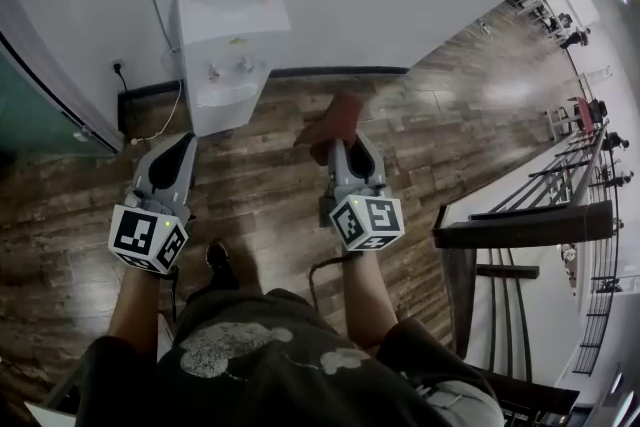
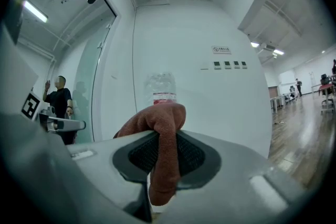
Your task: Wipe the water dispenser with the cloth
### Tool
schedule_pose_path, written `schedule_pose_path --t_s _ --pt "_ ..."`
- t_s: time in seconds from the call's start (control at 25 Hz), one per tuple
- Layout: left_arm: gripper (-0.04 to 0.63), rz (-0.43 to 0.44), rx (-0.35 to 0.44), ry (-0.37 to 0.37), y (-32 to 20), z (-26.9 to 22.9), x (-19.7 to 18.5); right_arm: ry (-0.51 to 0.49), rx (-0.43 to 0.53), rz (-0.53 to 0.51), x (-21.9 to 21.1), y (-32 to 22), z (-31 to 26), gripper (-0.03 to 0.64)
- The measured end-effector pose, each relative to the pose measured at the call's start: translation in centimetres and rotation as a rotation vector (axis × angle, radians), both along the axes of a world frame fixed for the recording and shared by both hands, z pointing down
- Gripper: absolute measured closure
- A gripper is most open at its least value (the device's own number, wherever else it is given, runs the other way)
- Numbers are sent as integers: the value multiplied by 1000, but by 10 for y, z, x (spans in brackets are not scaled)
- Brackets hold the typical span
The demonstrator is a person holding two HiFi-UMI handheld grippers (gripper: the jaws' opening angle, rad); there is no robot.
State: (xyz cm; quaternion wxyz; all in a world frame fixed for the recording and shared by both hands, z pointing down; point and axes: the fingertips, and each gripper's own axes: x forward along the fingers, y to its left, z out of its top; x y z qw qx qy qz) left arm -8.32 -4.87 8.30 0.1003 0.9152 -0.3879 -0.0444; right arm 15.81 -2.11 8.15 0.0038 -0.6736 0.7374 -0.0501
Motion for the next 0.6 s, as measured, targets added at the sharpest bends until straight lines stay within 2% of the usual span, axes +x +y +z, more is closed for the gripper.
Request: schedule_pose_path --t_s 0.16,0.28,0.44,0.6 --pt "575 7 4 -6 46 0 17 8 21 -80 -12 39 -4 551" --pt "575 11 4 -14 94 5 31 4 23 -126 -14 93 -7 551" --pt "575 14 -6 -18 155 10 49 -3 30 -123 9 170 -6 551" --pt "575 18 26 -21 221 7 70 -20 50 -109 35 243 -5 551"
